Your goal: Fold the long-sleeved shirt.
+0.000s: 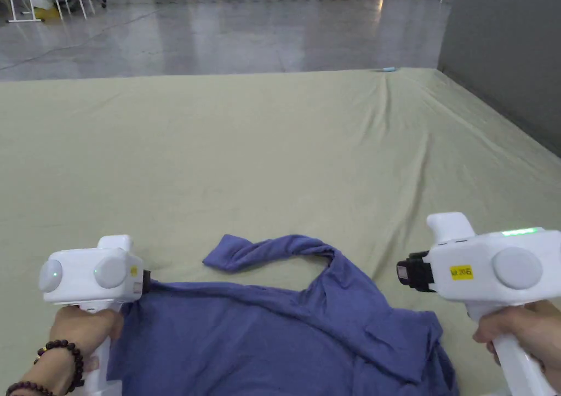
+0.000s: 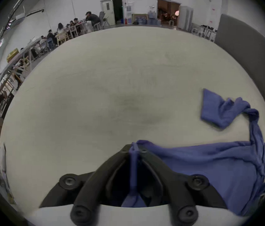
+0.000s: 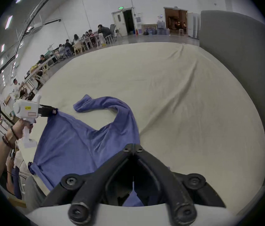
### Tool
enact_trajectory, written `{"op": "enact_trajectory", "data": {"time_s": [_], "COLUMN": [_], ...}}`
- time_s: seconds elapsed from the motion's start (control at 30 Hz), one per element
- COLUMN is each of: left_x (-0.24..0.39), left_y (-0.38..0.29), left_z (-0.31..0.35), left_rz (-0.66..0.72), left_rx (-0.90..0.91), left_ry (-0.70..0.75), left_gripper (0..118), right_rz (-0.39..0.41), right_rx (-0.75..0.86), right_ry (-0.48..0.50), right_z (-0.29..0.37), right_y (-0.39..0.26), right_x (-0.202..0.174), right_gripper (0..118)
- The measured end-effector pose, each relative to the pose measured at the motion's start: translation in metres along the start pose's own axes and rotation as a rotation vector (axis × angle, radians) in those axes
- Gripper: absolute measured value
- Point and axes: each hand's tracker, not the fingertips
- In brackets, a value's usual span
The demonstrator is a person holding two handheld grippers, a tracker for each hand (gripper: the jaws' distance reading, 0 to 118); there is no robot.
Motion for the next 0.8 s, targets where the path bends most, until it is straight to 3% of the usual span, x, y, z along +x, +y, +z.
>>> {"op": "enact_trajectory", "data": {"time_s": [0.1, 0.13, 0.17, 0.2, 0.33, 0.47, 0.53, 0.6, 0.8], "left_x": [0.003, 0.005, 0.003, 0.003, 0.005, 0.002, 0.002, 0.008, 0.005], "left_y": [0.006, 0.007, 0.008, 0.008, 0.01, 0.012, 0.014, 0.012, 0.013], "left_z": [0.011, 0.015, 0.018, 0.021, 0.03, 0.03, 0.03, 0.031, 0.057], "left_rz": [-0.029, -0.035, -0.039, -0.039, -0.048, -0.066, -0.075, -0.074, -0.074], "left_rx": [-0.009, -0.002, 0.005, 0.005, 0.023, 0.045, 0.043, 0.048, 0.108], "left_ry": [0.022, 0.024, 0.023, 0.021, 0.016, 0.021, 0.022, 0.011, -0.003], "left_gripper": [0, 0, 0, 0, 0, 0, 0, 0, 0], "right_rz": [0.021, 0.024, 0.015, 0.01, -0.011, 0.041, 0.092, 0.156, 0.138], "right_rx": [-0.055, -0.077, -0.086, -0.117, -0.238, -0.363, -0.408, -0.367, -0.224], "right_ry": [0.014, 0.001, 0.007, 0.011, -0.024, -0.016, 0.012, -0.058, -0.018], "right_z": [-0.029, -0.04, -0.049, -0.059, -0.094, -0.117, -0.126, -0.123, -0.064], "right_y": [0.019, 0.025, 0.028, 0.03, 0.032, 0.022, 0.016, 0.019, 0.041], "right_x": [-0.002, -0.004, -0.004, -0.002, -0.002, -0.009, -0.018, -0.027, -0.036], "right_gripper": [1, 20, 47, 62, 57, 53, 25, 0, 0]}}
